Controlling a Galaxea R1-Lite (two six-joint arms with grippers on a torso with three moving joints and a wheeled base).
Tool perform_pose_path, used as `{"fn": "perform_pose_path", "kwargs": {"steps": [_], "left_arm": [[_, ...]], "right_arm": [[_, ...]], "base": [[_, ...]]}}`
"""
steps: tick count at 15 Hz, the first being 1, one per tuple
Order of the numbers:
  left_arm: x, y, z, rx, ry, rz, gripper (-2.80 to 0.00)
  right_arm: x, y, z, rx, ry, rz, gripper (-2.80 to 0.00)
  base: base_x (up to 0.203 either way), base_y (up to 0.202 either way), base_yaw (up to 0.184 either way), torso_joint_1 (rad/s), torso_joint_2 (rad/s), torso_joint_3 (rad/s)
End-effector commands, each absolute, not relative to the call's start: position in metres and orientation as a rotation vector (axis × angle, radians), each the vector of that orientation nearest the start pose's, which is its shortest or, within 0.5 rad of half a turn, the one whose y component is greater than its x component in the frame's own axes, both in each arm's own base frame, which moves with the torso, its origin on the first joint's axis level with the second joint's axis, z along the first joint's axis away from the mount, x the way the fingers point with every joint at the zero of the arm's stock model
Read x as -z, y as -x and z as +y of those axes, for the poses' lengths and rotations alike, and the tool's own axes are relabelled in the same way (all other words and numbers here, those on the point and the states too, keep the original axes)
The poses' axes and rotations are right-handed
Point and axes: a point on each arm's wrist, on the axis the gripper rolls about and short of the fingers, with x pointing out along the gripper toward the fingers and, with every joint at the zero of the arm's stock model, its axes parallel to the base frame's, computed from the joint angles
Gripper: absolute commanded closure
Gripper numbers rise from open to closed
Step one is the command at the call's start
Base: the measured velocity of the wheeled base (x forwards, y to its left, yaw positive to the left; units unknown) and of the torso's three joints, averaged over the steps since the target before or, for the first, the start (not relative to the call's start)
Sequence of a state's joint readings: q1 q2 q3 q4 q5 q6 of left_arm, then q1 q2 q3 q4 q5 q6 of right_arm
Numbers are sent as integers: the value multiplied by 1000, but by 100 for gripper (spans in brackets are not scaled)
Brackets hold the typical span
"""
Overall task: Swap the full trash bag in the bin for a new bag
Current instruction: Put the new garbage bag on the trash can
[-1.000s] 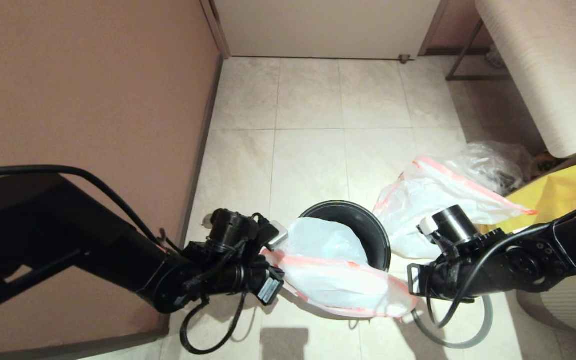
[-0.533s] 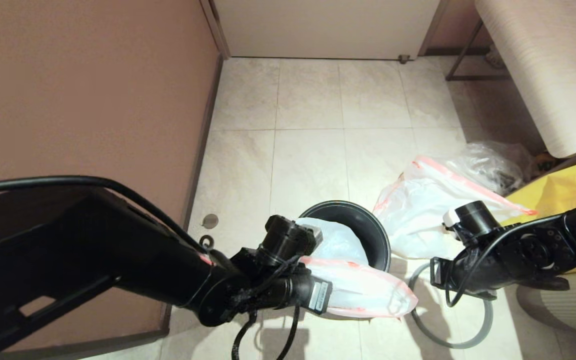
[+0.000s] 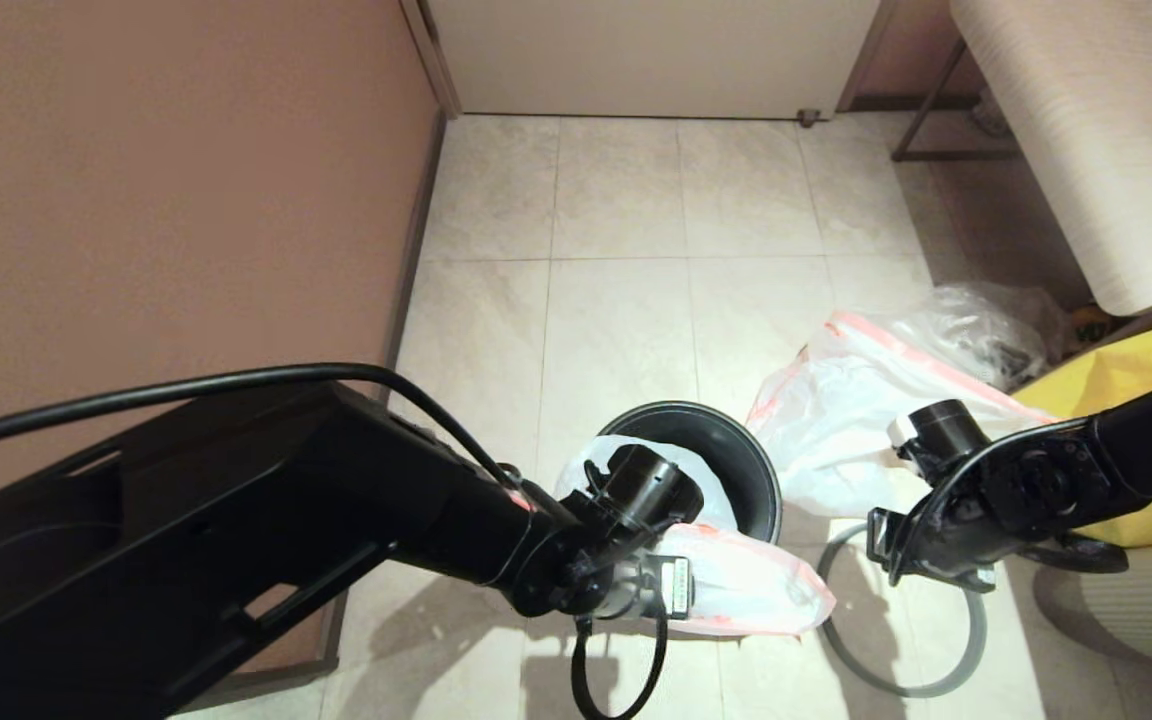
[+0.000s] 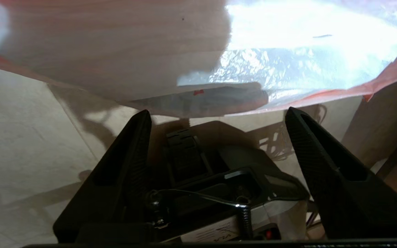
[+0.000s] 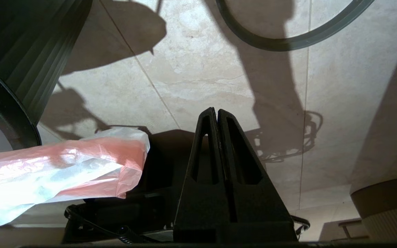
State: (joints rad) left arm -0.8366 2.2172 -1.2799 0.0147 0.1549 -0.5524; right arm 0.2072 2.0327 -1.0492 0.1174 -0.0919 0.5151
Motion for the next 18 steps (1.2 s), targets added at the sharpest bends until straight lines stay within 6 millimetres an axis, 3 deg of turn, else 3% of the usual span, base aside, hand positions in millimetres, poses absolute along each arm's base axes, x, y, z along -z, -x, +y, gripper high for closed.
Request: {"fn": "perform_pose_path", "kwargs": {"steps": [1, 9, 18], "left_arm": [[-50, -276, -304, 346, 56, 1000, -280], [-36, -285, -308, 238, 36, 1029, -280], [-15, -318, -306, 10, 47, 912, -280]], "right_arm": [[-75, -337, 68, 189, -297, 1091, 0], [-86, -349, 64, 230, -299, 1092, 0], [-87, -345, 68, 235, -317, 1096, 0]], "base": [[0, 0, 0, 0, 0, 0], [0, 0, 0, 0, 0, 0], [0, 0, 0, 0, 0, 0]]}}
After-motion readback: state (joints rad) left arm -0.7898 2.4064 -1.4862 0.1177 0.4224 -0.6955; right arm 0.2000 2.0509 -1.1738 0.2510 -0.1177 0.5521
